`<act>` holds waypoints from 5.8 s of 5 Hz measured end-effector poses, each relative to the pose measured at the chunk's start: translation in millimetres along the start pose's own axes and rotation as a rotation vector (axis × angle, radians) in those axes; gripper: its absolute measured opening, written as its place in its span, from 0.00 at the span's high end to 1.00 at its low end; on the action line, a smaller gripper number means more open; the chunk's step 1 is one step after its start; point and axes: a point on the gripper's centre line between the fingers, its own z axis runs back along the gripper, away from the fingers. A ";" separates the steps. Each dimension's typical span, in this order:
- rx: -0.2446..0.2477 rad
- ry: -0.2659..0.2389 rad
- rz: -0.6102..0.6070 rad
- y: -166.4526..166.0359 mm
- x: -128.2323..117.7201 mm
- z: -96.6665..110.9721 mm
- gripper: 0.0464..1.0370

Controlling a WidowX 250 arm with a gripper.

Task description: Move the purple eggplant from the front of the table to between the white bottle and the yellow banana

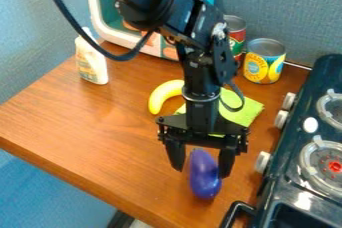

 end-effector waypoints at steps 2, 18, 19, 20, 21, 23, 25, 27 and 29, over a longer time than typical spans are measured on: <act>0.021 0.081 0.009 -0.4 -1.8 -28.8 0.07; -0.047 -0.051 -0.097 168.9 129.3 -5.8 0.16; -0.060 -0.029 -0.104 167.8 129.3 -4.8 0.04; -0.055 -0.036 -0.108 167.9 124.2 -4.9 0.04; -0.049 -0.020 -0.104 168.1 116.4 -4.9 0.04; -0.013 -0.019 -0.132 170.8 99.6 16.8 0.04; 0.010 -0.049 -0.242 158.4 29.4 101.3 0.04; -0.007 -0.007 -0.344 150.0 -26.3 134.0 0.04; -0.006 -0.008 -0.352 149.9 -27.1 134.6 0.04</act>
